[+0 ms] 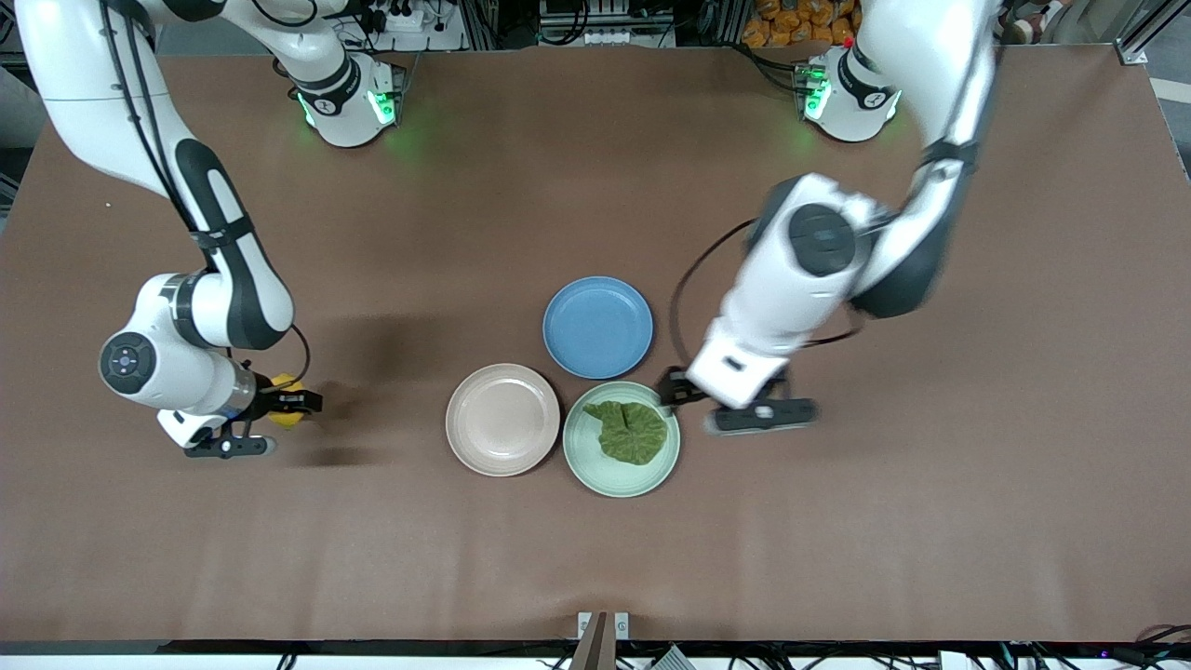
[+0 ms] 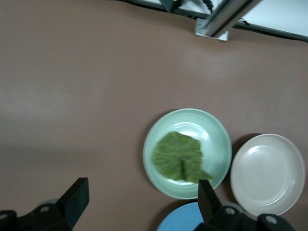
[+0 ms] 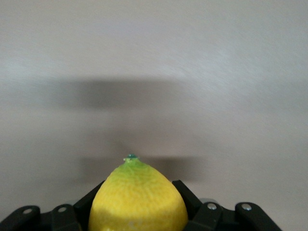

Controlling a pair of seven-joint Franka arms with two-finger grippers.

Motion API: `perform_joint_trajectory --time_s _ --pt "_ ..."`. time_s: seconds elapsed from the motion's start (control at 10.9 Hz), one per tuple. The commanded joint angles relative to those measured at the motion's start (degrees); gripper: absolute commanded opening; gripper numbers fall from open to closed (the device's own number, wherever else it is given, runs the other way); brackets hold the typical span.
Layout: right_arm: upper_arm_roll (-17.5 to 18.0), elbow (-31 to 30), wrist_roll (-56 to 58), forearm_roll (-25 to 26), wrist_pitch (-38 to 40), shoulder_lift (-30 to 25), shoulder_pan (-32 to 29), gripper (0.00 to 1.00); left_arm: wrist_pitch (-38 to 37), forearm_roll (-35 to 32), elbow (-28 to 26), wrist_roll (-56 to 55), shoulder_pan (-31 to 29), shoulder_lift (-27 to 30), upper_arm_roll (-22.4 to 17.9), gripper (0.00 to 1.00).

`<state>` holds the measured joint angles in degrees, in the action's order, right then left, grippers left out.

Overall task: Place lemon and lettuce in plates
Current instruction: 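Withdraw the left gripper while the right gripper carries the lemon toward the cream plate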

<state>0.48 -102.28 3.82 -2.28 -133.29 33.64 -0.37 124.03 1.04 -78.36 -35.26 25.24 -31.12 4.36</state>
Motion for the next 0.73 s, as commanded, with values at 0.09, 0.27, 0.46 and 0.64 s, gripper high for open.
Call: perform_joint_trajectory --time_s 0.09,0.27,0.46,0.64 --pt "0.0 2.8 -1.8 -1.2 1.4 -0.2 4.7 0.57 -19.0 1.2 -2.6 13.5 -8.4 10.5 0.3 1.0" --pt "0.0 4.6 -3.4 -5.0 1.4 0.1 7.5 0.57 -25.6 1.2 -2.6 16.7 -12.3 14.4 0.3 1.0" --pt "0.0 6.3 -3.6 -8.4 1.4 0.4 10.5 0.54 -28.9 1.2 -2.6 18.6 -15.1 18.2 0.3 1.0" --pt "-0.1 7.8 -3.6 -11.0 1.4 0.6 13.2 0.54 -31.5 1.2 -2.6 19.6 -16.5 20.0 0.3 1.0"
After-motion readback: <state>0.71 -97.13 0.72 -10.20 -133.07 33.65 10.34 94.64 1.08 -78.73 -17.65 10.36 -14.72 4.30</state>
